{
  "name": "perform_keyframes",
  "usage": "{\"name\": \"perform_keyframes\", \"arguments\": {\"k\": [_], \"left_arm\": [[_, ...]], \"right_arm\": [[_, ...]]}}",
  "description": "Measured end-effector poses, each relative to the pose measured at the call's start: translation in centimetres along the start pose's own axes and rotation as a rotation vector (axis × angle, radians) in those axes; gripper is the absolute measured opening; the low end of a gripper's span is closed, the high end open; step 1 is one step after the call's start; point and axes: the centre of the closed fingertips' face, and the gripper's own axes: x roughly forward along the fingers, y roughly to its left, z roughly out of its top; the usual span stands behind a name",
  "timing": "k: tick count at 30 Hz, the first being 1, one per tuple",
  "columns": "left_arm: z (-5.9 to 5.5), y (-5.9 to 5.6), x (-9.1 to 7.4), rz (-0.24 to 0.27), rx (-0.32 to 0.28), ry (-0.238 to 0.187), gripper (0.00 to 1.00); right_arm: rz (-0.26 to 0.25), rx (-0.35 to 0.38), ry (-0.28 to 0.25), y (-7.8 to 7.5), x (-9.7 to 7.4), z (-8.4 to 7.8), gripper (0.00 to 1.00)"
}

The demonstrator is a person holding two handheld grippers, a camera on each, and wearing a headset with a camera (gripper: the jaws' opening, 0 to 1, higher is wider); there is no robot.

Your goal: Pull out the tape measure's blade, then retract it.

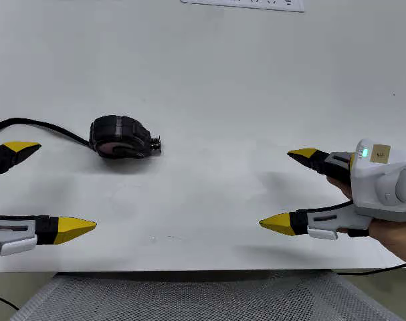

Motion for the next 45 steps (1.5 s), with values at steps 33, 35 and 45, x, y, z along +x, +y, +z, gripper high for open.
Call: {"name": "perform_keyframes", "arguments": {"k": [33,35,45], "left_arm": [[0.0,0.0,0.3,-0.01,0.005,0.007,0.86],[0.1,0.0,0.4,-0.014,0.004,0.008,0.86],[0.3,0.6,1.0,-0.015,0.014,0.009,0.85]], "right_arm": [[-0.007,-0.007,-0.01,-0.4,0.1,0.4,0.82],[-0.008,-0.011,-0.008,-0.5,0.2,0.4,0.82],[-0.013,-0.019,0.001,-1.0,0.8,0.9,0.77]]}}
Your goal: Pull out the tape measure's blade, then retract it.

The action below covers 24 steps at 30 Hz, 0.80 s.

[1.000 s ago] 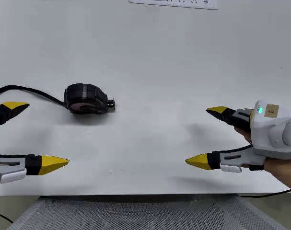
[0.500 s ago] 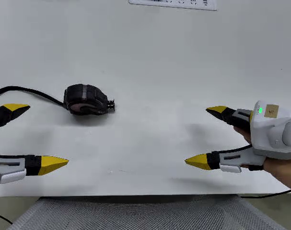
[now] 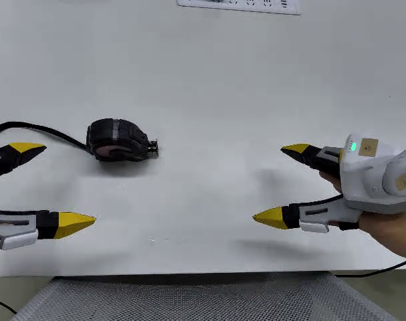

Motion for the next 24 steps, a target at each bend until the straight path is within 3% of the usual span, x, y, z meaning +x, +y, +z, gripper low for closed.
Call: {"name": "perform_keyframes", "arguments": {"k": [24], "left_arm": [[0.9,0.8,2.1,-0.055,0.056,0.037,0.84]], "right_arm": [[0.027,-0.052,-0.005,-0.7,2.4,2.2,0.72]]}}
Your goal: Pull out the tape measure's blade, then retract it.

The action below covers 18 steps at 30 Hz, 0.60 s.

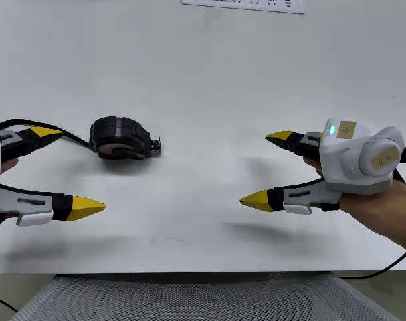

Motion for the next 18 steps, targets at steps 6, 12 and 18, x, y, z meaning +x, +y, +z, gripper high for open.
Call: {"name": "perform_keyframes", "arguments": {"k": [6,12,18], "left_arm": [[0.2,0.4,0.8,-0.022,0.023,0.019,0.84],[0.6,0.9,1.5,-0.047,0.055,0.037,0.82],[0.8,1.5,2.2,-0.063,0.087,0.058,0.8]], "right_arm": [[0.012,-0.006,-0.002,-0.2,0.6,0.3,0.73],[0.028,-0.009,-0.001,-0.3,1.2,0.5,0.73],[0.041,-0.017,-0.002,-0.5,1.8,0.9,0.72]]}}
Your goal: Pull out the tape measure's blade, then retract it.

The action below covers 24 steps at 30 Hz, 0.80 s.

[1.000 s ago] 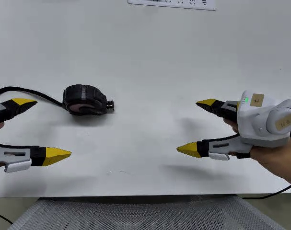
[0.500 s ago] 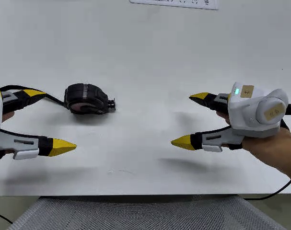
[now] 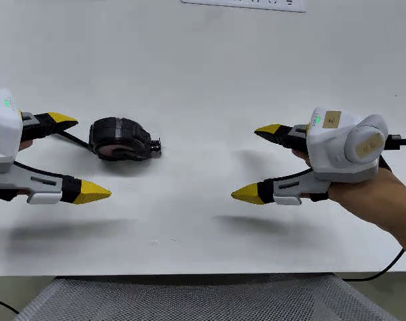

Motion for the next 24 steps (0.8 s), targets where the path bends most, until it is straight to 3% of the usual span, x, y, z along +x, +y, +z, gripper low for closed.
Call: {"name": "perform_keyframes", "arguments": {"k": [17,24], "left_arm": [[-0.1,1.0,2.2,-0.064,0.093,0.076,0.73],[0.1,1.3,2.8,-0.084,0.126,0.098,0.63]], "right_arm": [[0.04,-0.042,0.019,-0.5,1.4,0.8,0.71],[0.062,-0.062,0.025,-0.5,2.1,1.1,0.7]]}}
